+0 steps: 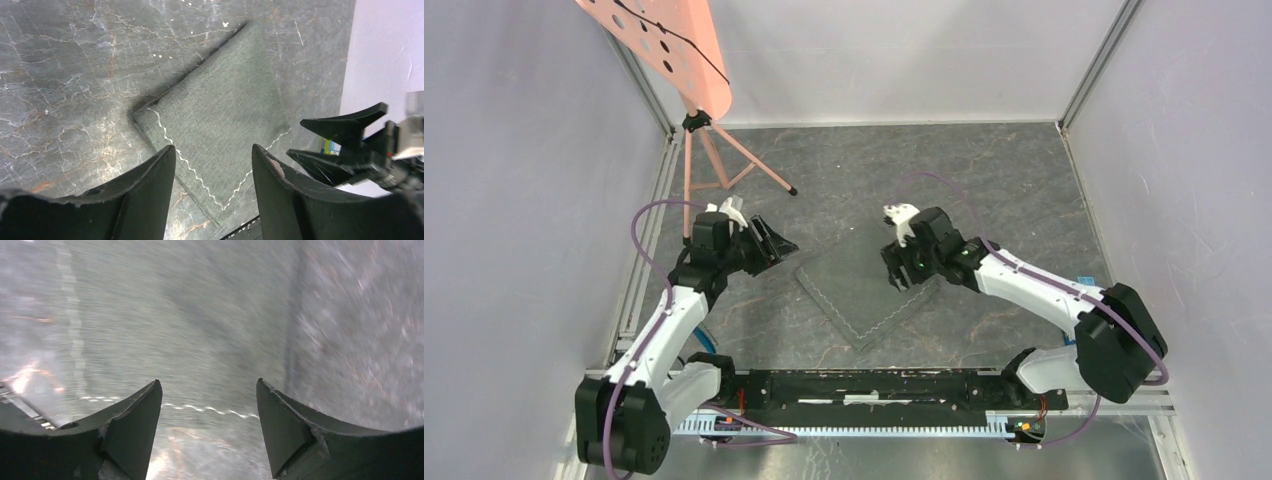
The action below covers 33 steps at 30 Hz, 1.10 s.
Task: Fold the napkin into a case and place the utensils inside
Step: Smooth out the lower triangle-folded napkin at the center of the board, then pick up the lower triangle-folded napkin from the center of the board.
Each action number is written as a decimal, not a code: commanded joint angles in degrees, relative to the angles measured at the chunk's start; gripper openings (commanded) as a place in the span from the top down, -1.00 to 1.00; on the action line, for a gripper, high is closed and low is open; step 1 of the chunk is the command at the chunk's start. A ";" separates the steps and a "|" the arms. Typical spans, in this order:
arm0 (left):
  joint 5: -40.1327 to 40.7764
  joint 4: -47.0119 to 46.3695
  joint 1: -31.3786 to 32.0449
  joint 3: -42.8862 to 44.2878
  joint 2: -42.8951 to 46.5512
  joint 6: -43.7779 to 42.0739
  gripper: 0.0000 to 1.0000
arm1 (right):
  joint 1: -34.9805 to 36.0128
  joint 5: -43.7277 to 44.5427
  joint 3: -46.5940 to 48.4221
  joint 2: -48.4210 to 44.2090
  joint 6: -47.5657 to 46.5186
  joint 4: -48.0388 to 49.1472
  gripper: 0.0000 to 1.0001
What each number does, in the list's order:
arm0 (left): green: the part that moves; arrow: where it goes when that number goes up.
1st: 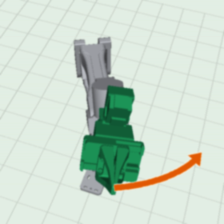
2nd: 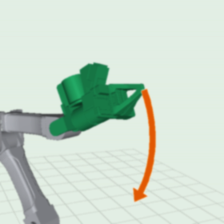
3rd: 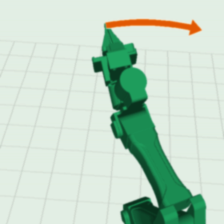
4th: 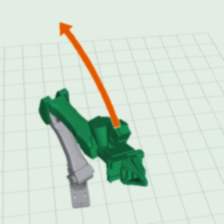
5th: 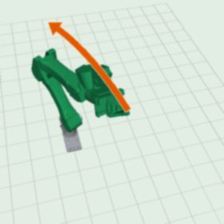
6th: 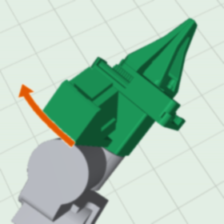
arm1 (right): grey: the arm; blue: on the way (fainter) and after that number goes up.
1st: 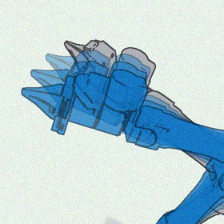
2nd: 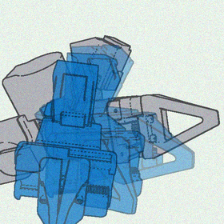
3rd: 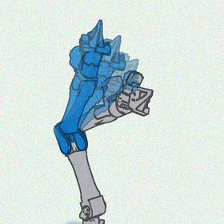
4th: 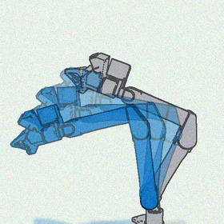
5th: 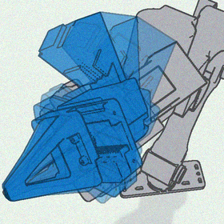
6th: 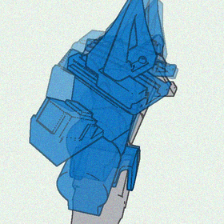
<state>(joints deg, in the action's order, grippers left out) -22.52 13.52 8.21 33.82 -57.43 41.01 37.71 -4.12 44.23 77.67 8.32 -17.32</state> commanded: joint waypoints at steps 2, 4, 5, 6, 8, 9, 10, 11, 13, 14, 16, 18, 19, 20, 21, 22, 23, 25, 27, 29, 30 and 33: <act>1.03 6.30 -0.08 2.93 6.18 -3.33 -0.32 | 11.91 -2.03 12.20 3.77 2.29 -11.69 -0.55; 4.02 8.17 -0.08 3.33 8.99 -2.64 -0.34 | 15.46 -3.09 13.68 7.00 7.17 -12.75 -0.66; 5.20 8.50 -0.12 3.06 10.61 -2.17 -0.35 | 16.79 -2.88 14.26 8.12 9.30 -12.78 -0.67; 6.26 8.52 -0.03 2.87 13.01 -2.00 -0.37 | 18.42 -2.63 14.74 9.31 10.75 -12.44 -0.68; 8.25 8.94 -0.13 2.37 16.58 -1.71 -0.41 | 20.83 -1.64 16.71 11.92 12.77 -13.11 -0.68; 8.83 9.62 -0.11 2.57 17.83 -1.83 -0.42 | 22.03 -0.77 18.69 13.49 13.07 -14.38 -0.67; 8.98 10.58 -0.12 3.00 18.65 -2.17 -0.42 | 23.09 0.94 20.37 15.40 13.26 -16.28 -0.66; 8.91 11.62 -0.11 3.46 19.11 -2.73 -0.42 | 24.34 2.84 22.74 17.46 13.52 -18.49 -0.64; 8.63 12.23 -0.12 3.55 19.80 -3.12 -0.43 | 26.57 5.04 26.25 21.03 13.89 -21.75 -0.59; 8.57 12.21 -0.10 3.33 20.33 -3.01 -0.43 | 27.36 5.72 27.58 22.37 14.17 -22.72 -0.56; 8.29 11.89 -0.09 2.85 21.38 -2.86 -0.43 | 28.64 6.05 29.46 24.94 14.35 -24.10 -0.45; 7.91 11.83 -0.03 2.40 22.06 -2.85 -0.44 | 29.35 6.21 30.70 26.82 14.75 -24.84 -0.39; 7.78 11.64 0.03 2.27 22.24 -2.85 -0.44 | 29.64 6.15 31.22 27.43 14.99 -25.02 -0.36; 7.63 11.70 0.10 2.25 22.43 -2.86 -0.44 | 29.93 5.88 31.58 28.06 15.07 -25.25 -0.34; 7.67 11.66 0.27 2.27 22.53 -2.94 -0.44 | 30.12 5.93 31.96 28.58 15.21 -25.48 -0.33; 7.58 11.69 0.44 2.22 22.60 -3.03 -0.45 | 30.22 5.82 32.16 29.17 15.11 -25.61 -0.33; 7.74 11.69 0.64 2.37 22.71 -3.15 -0.45 | 30.27 5.80 32.25 29.68 15.07 -25.65 -0.33; 8.14 11.74 1.05 2.46 22.92 -3.43 -0.45 | 30.28 5.81 32.29 30.37 15.11 -25.56 -0.33; 8.57 11.77 1.35 2.43 22.91 -3.64 -0.46 | 30.30 5.66 32.19 31.01 15.02 -25.36 -0.33; 8.72 11.85 1.50 2.46 22.98 -3.78 -0.47 | 30.27 5.72 31.85 31.61 14.96 -25.05 -0.33; 8.88 11.86 1.59 2.54 22.90 -3.84 -0.47 | 30.31 5.71 31.76 31.98 14.79 -24.95 -0.33; 9.08 11.88 1.82 2.69 22.80 -3.85 -0.47 | 30.30 5.71 31.35 32.93 14.58 -24.43 -0.32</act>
<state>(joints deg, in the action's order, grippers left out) -14.76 25.74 9.52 35.42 -35.09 40.25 67.88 0.54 74.26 109.62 22.48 -41.93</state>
